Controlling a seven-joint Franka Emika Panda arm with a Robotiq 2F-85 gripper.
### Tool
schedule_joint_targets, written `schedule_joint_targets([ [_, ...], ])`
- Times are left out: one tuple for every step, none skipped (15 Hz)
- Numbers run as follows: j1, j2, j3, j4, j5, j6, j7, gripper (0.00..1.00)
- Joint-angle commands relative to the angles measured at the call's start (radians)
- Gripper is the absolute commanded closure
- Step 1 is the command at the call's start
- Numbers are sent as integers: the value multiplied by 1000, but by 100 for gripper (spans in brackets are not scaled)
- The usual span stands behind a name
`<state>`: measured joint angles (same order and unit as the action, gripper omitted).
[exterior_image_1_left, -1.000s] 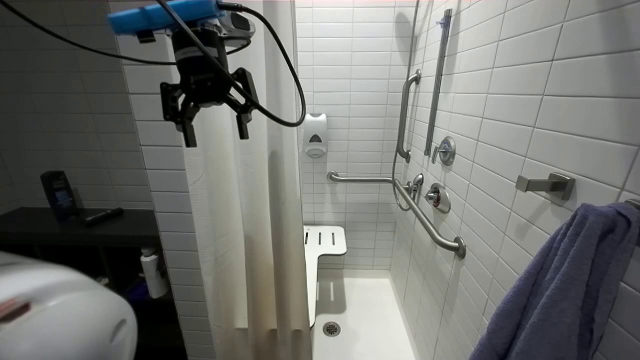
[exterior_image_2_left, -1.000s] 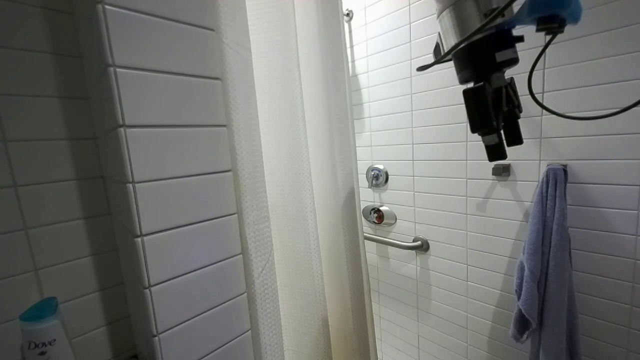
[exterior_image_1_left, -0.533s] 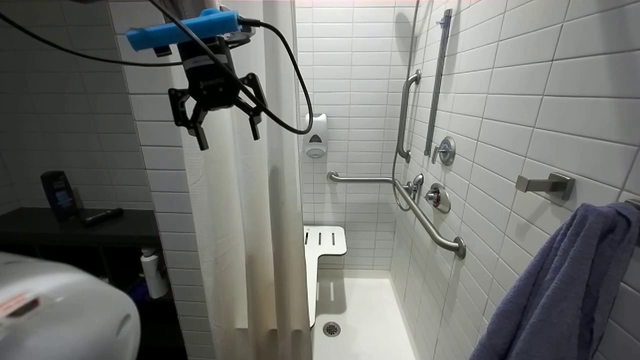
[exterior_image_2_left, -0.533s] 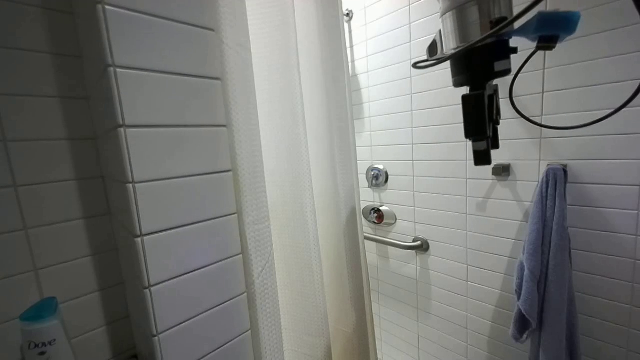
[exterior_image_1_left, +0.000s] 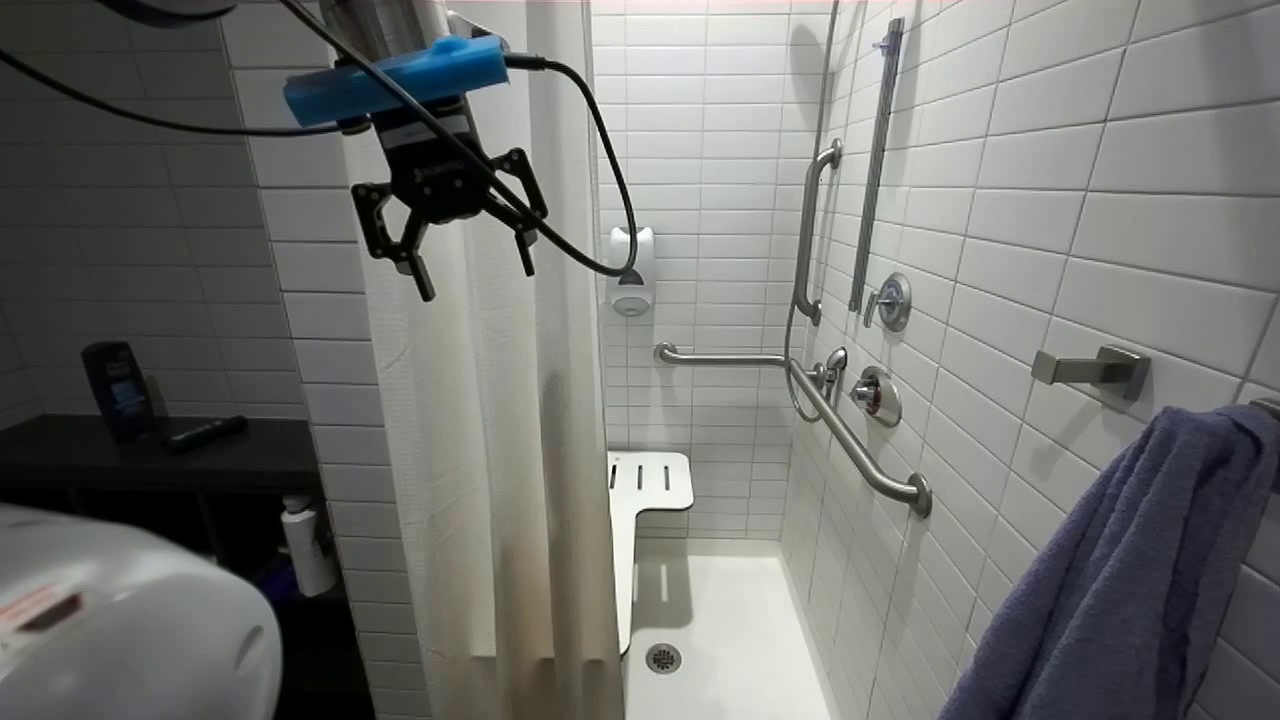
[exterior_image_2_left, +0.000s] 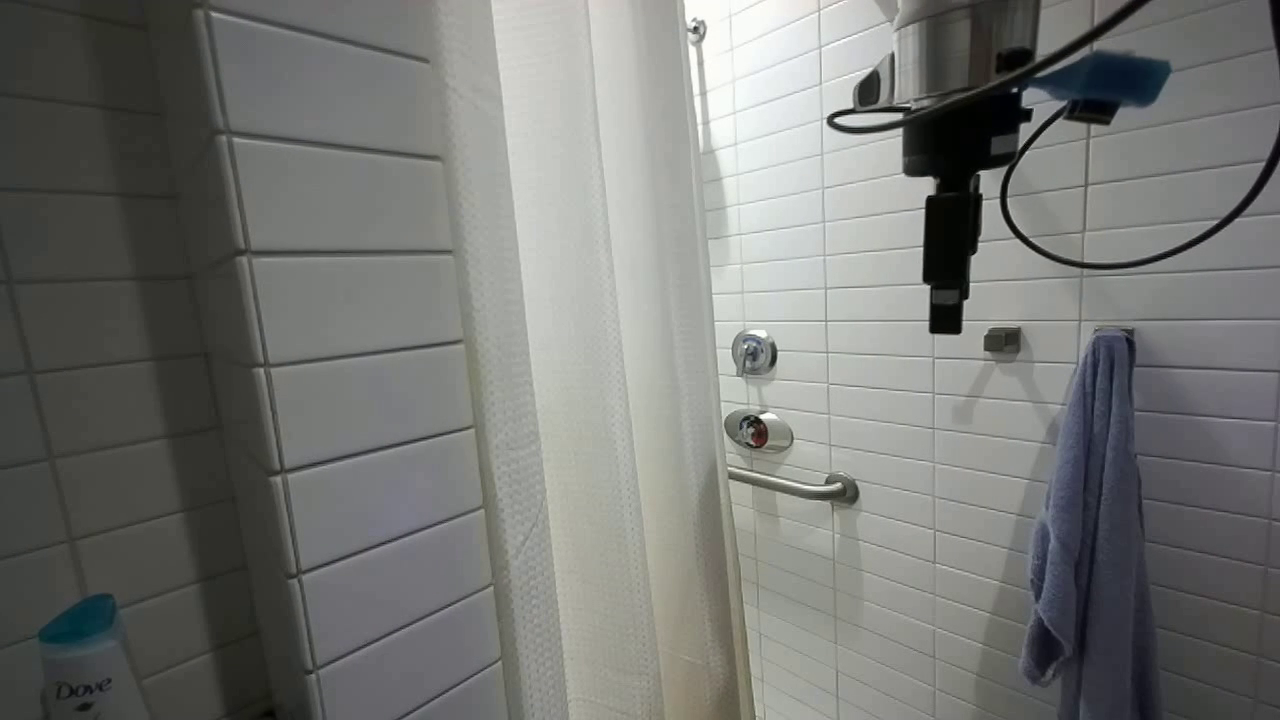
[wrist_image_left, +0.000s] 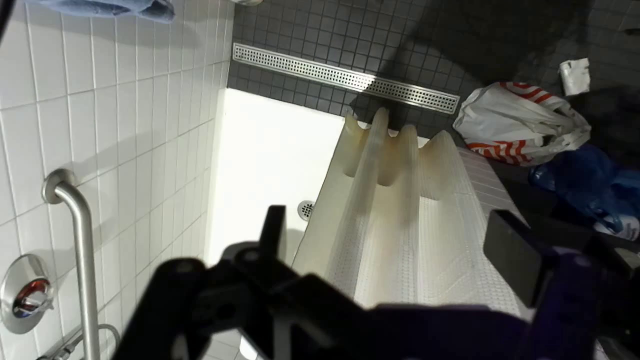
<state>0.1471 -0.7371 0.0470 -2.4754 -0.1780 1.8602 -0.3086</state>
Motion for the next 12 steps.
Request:
schedule_joint_targets([
  [10,-39,-15,-48,-39,99,-32,0],
  [6,-44,-14,-60,-54,134,-34,0],
  [4,-47,-14,-68,-67,160,-33,0],
  [11,-37,-6,105,-62,35,-65,0],
  [14,-56,-7,106,-69,40,-73,0],
  [18,-59,-9,151,-72,27,-93,0],
  [26,-73,-16,198,-72,7,-125,0],
  [31,-82,-17,252,-73,-24,-149,0],
  [31,-102,-18,301,-80,-67,-174,0],
  [30,-115,-22,323,-87,-96,-189,0],
  [28,-129,-25,341,-98,-129,-206,0],
  [29,-149,-34,332,-109,-151,-224,0],
])
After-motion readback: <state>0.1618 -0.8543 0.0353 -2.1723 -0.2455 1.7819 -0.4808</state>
